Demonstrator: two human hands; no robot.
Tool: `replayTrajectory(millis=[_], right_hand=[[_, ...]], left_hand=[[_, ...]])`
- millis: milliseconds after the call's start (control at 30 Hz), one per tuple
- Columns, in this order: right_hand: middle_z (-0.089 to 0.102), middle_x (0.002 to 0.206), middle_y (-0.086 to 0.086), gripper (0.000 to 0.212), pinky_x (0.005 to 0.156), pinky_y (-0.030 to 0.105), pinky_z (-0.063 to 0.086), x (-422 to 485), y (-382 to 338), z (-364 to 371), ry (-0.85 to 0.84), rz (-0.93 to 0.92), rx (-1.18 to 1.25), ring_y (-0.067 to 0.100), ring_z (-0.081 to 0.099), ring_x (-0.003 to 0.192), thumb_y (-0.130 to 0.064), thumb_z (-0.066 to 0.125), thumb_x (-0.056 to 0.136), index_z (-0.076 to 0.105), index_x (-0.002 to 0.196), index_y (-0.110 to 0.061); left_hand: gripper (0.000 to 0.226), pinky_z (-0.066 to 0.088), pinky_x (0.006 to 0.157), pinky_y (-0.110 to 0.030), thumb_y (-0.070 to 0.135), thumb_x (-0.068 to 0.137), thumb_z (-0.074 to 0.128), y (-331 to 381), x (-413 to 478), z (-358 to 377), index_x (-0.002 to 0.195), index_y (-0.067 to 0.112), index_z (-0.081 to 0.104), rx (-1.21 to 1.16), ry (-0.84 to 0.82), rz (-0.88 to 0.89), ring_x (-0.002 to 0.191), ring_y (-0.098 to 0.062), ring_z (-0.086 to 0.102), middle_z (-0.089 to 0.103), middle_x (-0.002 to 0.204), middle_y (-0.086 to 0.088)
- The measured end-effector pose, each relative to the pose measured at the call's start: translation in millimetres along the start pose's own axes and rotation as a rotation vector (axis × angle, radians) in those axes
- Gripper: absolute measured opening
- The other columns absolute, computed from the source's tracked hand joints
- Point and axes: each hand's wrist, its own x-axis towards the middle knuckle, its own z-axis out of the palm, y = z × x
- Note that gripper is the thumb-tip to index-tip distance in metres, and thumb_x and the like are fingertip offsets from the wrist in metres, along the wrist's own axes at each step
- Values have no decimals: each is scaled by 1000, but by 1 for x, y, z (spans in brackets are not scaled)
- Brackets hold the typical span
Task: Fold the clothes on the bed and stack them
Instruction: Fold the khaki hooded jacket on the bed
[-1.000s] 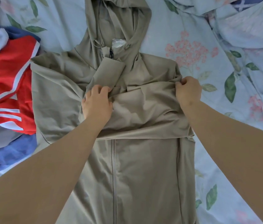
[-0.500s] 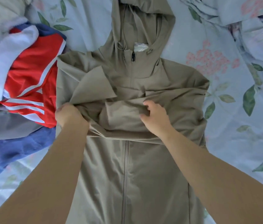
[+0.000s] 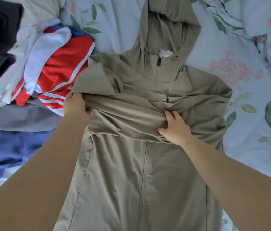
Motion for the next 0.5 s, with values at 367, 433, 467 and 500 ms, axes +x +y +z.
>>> replayTrajectory(millis=[367, 433, 467, 500], right_hand=[[9, 159, -4, 62, 114, 43, 15, -18, -55, 25, 119, -145, -70, 24, 7, 146, -41, 45, 94, 17, 149, -36], [9, 159, -5, 61, 114, 44, 15, -15, -60, 27, 72, -116, -62, 25, 8, 145, -44, 45, 94, 18, 148, -37], [11, 158, -4, 61, 114, 43, 16, -14, -61, 27, 73, -105, -34, 24, 9, 145, -43, 46, 93, 19, 148, -36], [14, 158, -4, 62, 114, 42, 16, -14, -62, 25, 84, -97, 10, 23, 11, 144, -42, 47, 93, 20, 148, -36]], left_hand=[[28, 55, 75, -31, 30, 100, 44, 14, 3, -32, 123, 17, 55, -429, -9, -76, 91, -16, 66, 64, 120, -3], [26, 55, 84, -31, 24, 101, 41, 19, -2, -30, 125, 23, 52, -436, -47, 83, 104, -16, 64, 62, 124, -2], [26, 53, 89, -30, 22, 101, 41, 21, -6, -29, 125, 27, 51, -419, -67, 151, 107, -15, 62, 62, 124, 0], [28, 52, 92, -30, 19, 100, 43, 23, -9, -26, 126, 29, 48, -397, -94, 197, 106, -14, 62, 61, 123, 2]])
